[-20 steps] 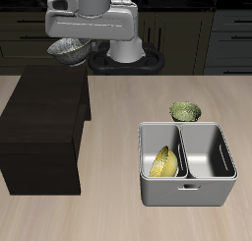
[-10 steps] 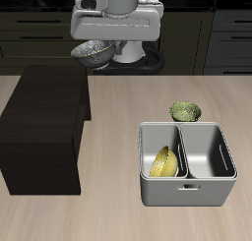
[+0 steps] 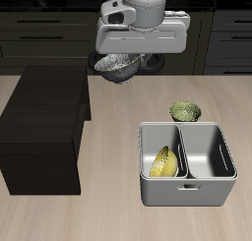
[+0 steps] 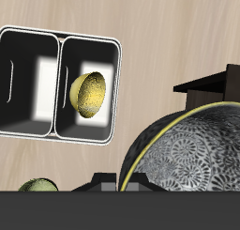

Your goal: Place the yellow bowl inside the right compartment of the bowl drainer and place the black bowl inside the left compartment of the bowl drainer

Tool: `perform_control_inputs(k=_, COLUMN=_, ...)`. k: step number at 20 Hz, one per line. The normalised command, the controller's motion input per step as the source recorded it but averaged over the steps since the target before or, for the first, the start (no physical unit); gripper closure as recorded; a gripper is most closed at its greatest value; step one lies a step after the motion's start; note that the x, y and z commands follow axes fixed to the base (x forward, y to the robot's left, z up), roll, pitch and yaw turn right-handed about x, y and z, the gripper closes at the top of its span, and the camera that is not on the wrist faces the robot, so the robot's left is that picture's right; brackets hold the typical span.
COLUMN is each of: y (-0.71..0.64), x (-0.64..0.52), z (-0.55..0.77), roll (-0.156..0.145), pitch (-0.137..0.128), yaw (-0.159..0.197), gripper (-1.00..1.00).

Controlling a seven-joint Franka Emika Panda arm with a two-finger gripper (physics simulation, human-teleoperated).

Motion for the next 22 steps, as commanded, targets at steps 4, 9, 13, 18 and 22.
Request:
perform_control_inputs(k=4, y=0.59, x=0.27, z=-0.09, roll=0.039, pitch=0.026, yaw=0.0, gripper=1.0)
perform_control_inputs(k=9, y=0.67, x=0.18, z=-0.06, roll=0.068, pitch=0.012, yaw=0.014, gripper=1.0)
perform_control_inputs(k=13, y=0.61, x=0.17, z=0.06, roll=0.06, pitch=-0.015, yaw=-0.006, gripper=1.0)
perform_control_inputs(k=18, y=0.53, x=0.24, z=-0.1, roll=0.034, pitch=0.029, yaw=-0.003, gripper=1.0)
perform_control_inputs(k=22, y=0.38, x=0.21, z=-0.07, roll=0.021, pitch=0.026, yaw=-0.019, gripper=1.0)
